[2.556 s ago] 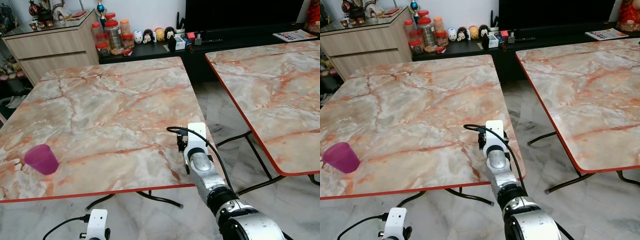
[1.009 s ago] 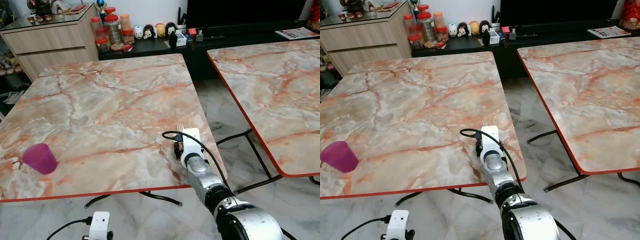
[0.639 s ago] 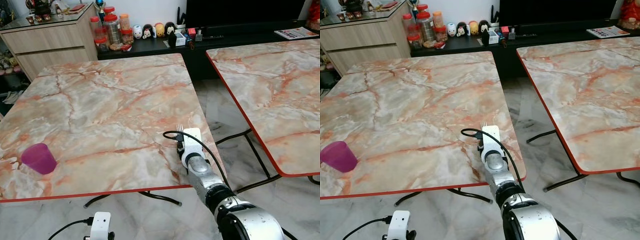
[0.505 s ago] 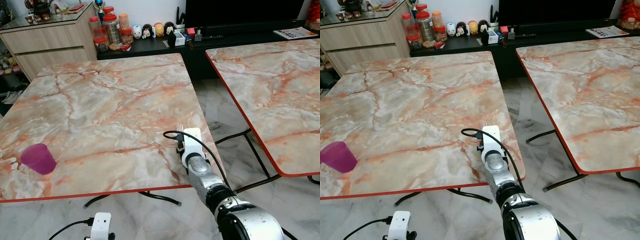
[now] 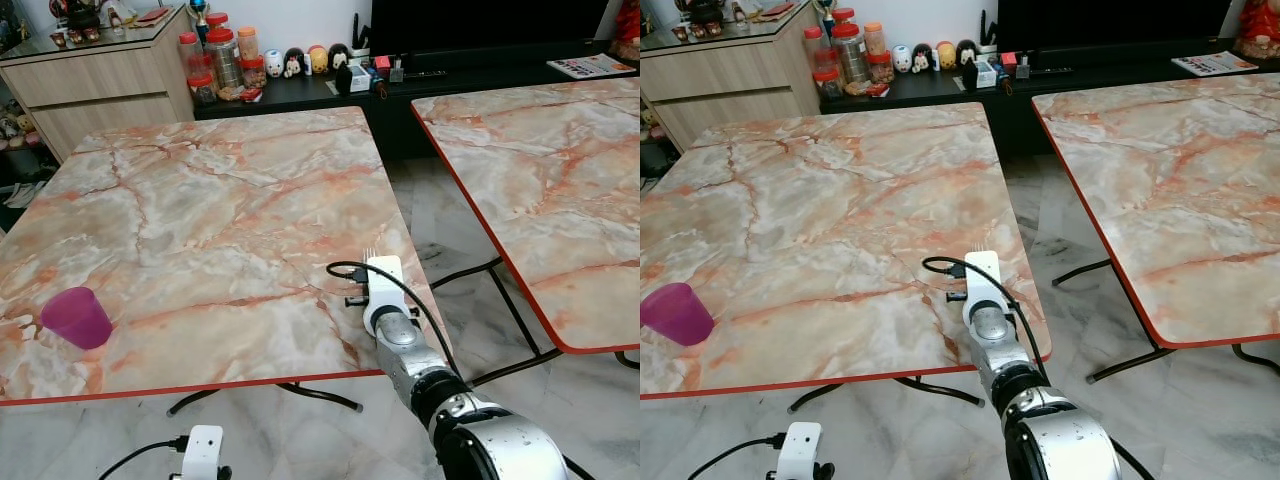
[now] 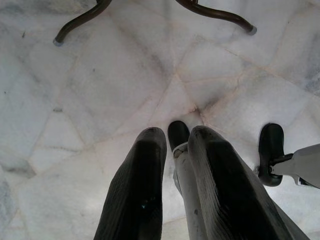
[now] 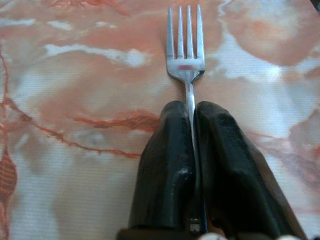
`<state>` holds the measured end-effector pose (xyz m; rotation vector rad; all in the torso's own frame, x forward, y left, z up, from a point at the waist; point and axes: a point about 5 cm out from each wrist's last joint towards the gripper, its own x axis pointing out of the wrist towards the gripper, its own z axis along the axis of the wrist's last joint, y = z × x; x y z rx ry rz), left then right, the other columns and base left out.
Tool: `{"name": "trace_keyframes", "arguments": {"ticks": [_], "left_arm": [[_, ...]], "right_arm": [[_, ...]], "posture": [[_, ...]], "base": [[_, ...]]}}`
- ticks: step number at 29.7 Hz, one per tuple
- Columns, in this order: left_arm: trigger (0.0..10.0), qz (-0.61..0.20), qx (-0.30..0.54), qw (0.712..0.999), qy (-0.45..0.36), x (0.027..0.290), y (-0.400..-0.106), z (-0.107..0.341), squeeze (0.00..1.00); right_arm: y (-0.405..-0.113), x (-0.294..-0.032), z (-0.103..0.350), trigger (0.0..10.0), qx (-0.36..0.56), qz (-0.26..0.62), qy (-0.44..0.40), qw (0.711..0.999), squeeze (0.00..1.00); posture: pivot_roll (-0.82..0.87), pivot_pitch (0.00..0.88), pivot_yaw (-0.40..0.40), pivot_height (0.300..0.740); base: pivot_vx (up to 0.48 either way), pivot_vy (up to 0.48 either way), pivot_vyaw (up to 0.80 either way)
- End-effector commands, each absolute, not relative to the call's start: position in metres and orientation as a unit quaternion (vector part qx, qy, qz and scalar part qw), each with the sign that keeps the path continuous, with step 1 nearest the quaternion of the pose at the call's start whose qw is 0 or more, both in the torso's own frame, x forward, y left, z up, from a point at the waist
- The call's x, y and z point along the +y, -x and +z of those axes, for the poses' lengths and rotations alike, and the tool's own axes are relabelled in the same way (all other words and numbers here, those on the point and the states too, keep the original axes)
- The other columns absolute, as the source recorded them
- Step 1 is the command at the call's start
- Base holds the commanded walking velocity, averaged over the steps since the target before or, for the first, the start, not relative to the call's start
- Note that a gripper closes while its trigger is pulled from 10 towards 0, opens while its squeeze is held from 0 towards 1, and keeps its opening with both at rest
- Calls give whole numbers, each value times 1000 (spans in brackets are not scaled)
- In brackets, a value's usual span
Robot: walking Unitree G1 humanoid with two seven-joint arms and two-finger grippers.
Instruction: Setting the table
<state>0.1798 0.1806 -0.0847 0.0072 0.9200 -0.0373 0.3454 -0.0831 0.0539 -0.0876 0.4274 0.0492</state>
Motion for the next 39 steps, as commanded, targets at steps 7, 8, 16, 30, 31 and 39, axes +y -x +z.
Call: {"name": "trace_keyframes", "arguments": {"ticks": [7, 8, 16, 30, 31, 39], "left_arm": [[10000, -18, 454, 891, -7, 182, -176, -87, 0], [10000, -18, 454, 891, -7, 182, -176, -87, 0], [10000, -5, 447, 895, -20, 185, -179, -85, 0], [10000, -4, 463, 885, -53, 187, -176, -87, 0], [10000, -5, 463, 885, -53, 187, -175, -87, 0], [10000, -6, 473, 879, -65, 188, -172, -89, 0]], "right_arm": [[-341, -78, 48, 0, 224, 34, 39, 973, 0], [-341, -78, 48, 0, 224, 34, 39, 973, 0], [-355, -66, 85, 10000, 93, 57, 32, 994, 0], [-366, -65, 154, 10000, -119, 65, 69, 988, 0], [-365, -65, 154, 10000, -120, 64, 68, 988, 0], [-365, -68, 158, 10000, -126, 60, 65, 988, 0]], "posture": [[-18, 14, 67, 740], [-18, 14, 67, 740], [-21, 11, 69, 740], [-43, 13, 73, 740], [-43, 13, 73, 740], [-46, 0, 73, 740]], "base": [[0, 0, 0], [0, 0, 0], [0, 0, 0], [0, -128, 0], [0, -375, 0], [0, -394, 0]]}}
